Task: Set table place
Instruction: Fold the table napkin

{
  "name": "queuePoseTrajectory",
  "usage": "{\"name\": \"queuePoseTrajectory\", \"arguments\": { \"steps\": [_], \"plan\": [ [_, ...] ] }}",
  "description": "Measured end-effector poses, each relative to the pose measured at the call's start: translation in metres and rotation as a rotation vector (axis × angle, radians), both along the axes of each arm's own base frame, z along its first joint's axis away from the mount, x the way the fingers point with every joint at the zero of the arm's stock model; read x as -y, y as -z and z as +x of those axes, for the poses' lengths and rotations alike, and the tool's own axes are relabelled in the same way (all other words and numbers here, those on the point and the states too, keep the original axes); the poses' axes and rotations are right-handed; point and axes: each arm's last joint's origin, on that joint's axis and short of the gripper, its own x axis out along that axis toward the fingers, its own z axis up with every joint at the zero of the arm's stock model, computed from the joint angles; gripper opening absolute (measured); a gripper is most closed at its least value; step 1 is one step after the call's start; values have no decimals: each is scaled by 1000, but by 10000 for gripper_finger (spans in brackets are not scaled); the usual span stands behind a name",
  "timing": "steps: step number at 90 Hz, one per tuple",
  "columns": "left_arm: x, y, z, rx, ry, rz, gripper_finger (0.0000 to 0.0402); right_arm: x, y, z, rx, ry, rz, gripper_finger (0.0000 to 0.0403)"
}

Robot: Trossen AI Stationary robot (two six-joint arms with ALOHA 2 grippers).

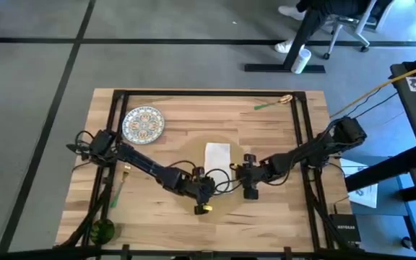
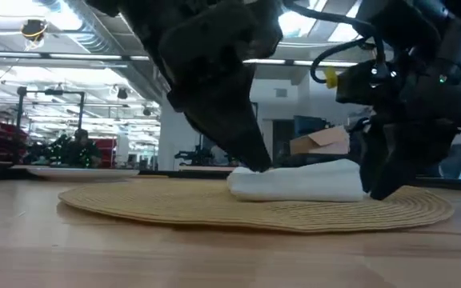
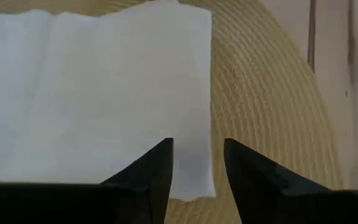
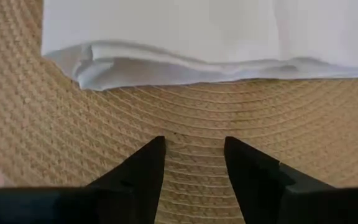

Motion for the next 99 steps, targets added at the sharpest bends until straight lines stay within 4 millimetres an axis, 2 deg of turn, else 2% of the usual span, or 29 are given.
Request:
{"name": "queuePoseTrajectory", "arguments": {
  "steps": [41,60,84,92,99],
  "plan": [
    [-1,3,-4,-51,16,38,127,0,0,0,5,-1,2,155],
    [1,24,-1,-91,20,48,132,0,0,1,8,-1,3,155],
    [-1,29,1,-99,19,55,158,-1,-1,2,19,-1,6,155],
    [-3,29,2,-99,1,50,152,-1,-1,2,28,-1,10,155],
    [-6,29,2,-96,-31,49,128,-1,-1,2,28,1,11,155]
  ]
}}
